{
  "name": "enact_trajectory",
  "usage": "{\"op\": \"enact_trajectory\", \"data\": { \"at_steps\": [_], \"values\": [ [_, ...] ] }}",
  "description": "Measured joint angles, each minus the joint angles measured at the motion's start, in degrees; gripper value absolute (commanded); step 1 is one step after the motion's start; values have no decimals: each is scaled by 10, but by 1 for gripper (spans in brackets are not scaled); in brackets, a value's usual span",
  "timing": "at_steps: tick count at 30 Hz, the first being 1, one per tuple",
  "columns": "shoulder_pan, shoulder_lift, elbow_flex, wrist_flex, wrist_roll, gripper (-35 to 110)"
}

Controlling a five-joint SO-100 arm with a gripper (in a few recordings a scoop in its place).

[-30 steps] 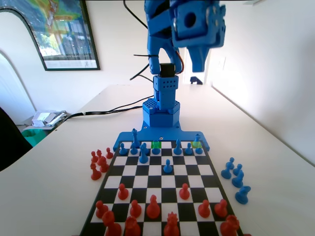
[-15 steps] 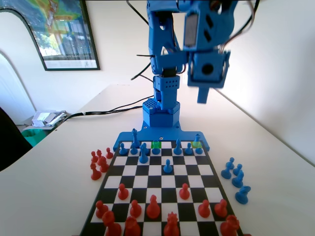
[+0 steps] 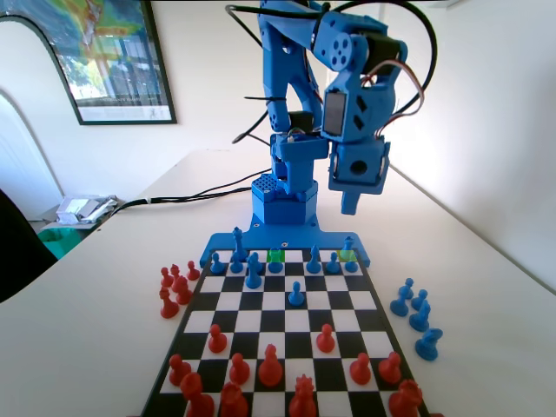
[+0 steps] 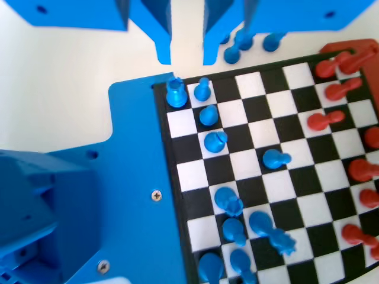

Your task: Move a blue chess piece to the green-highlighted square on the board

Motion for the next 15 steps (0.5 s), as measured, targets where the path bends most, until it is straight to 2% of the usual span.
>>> {"op": "enact_trajectory", "data": {
  "at_steps": [8, 15],
  "values": [
    [-26, 2, 19, -21, 11, 10],
    [-25, 3, 61, -87, 10, 11]
  ]
}}
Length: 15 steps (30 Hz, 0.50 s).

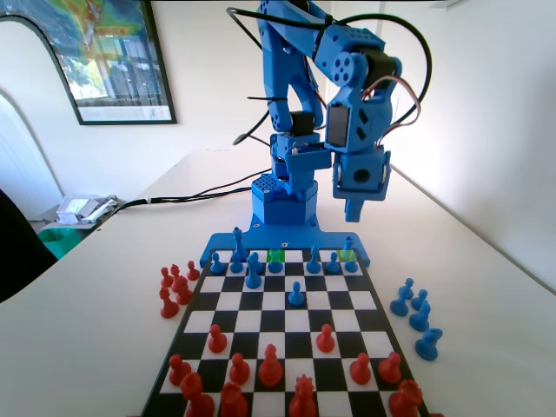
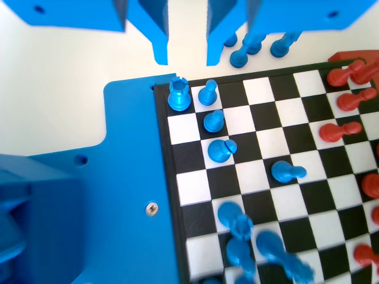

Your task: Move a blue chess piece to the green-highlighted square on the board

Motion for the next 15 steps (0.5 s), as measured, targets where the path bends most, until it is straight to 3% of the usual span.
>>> {"op": "enact_trajectory", "data": {
  "at_steps": [15],
  "values": [
    [-10, -54, 44, -98, 0, 12]
  ]
}}
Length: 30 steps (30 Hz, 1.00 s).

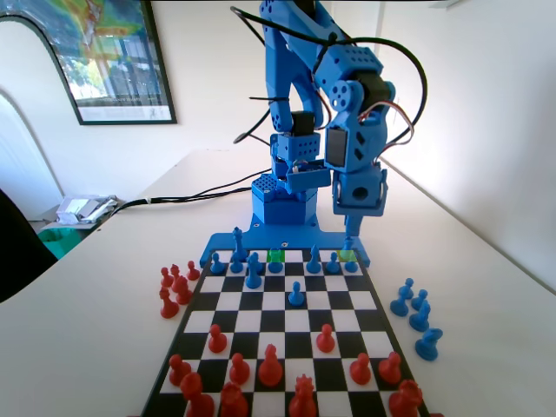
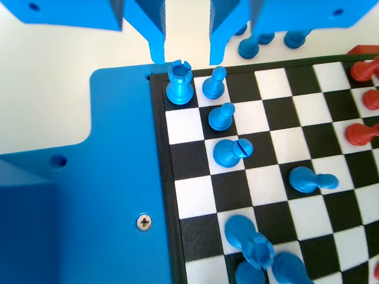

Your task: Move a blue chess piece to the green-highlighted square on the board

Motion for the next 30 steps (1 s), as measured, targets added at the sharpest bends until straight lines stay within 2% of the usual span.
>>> {"op": "enact_trajectory", "data": {
  "at_steps": [30],
  "values": [
    [-21, -52, 19, -76, 7, 12]
  ]
}}
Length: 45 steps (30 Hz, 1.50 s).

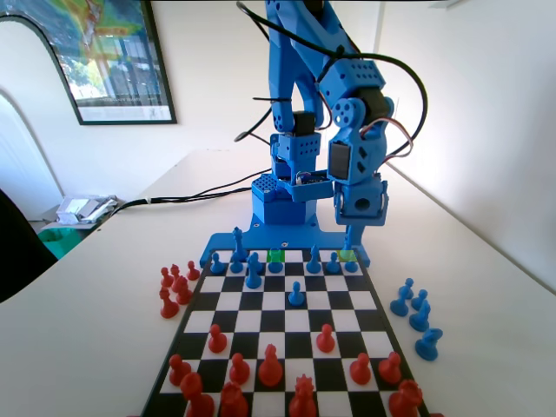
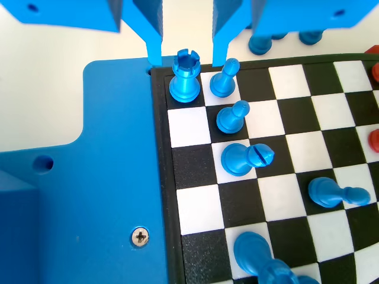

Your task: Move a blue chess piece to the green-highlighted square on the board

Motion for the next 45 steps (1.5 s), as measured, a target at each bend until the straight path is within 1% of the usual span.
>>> {"op": "enact_trajectory", "data": {
  "at_steps": [22, 32, 45],
  "values": [
    [6, -30, 18, -38, -7, 12],
    [6, -30, 18, -48, -16, 5],
    [6, -30, 18, -48, -33, 2]
  ]
}}
